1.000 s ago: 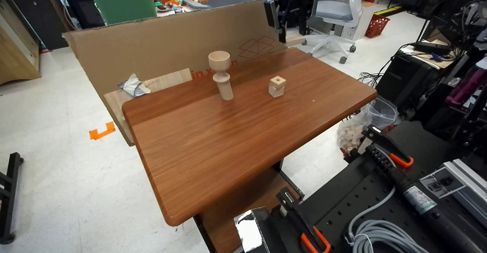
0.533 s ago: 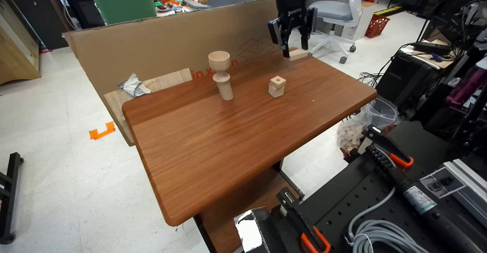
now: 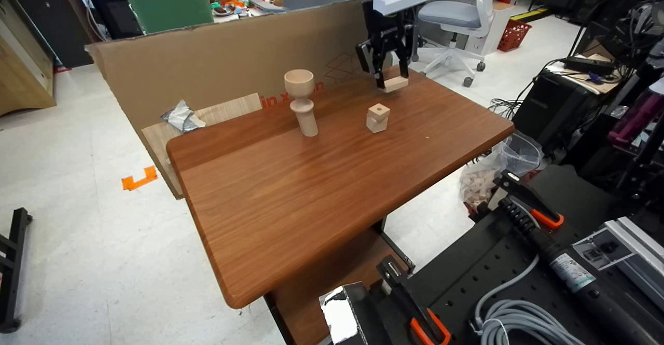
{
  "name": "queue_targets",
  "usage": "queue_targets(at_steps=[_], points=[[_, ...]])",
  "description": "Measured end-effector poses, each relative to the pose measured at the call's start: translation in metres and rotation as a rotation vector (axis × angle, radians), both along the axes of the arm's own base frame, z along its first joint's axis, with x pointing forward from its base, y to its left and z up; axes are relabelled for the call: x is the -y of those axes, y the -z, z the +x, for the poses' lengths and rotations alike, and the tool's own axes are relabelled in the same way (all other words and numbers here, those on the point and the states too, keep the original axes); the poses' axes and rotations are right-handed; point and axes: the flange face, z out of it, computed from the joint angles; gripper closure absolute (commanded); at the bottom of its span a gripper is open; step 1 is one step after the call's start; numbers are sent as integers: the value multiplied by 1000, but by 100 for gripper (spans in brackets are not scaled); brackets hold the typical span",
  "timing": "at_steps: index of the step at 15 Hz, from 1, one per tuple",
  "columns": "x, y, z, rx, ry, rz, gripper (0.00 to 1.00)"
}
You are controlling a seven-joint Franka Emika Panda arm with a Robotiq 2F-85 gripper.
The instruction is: Pick up the rectangle and put it on the table
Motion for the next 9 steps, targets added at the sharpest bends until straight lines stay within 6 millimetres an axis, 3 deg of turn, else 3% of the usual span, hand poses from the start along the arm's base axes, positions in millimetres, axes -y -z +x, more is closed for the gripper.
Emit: queue_targets(at_steps=[3,4,5,9], points=[[-1,12,6,-23,-1,-5,58],[-1,12,8,-29,0,-7,38],[-1,12,9,-36,2,-8,8],[0,9,12,-62,9,-12,0]])
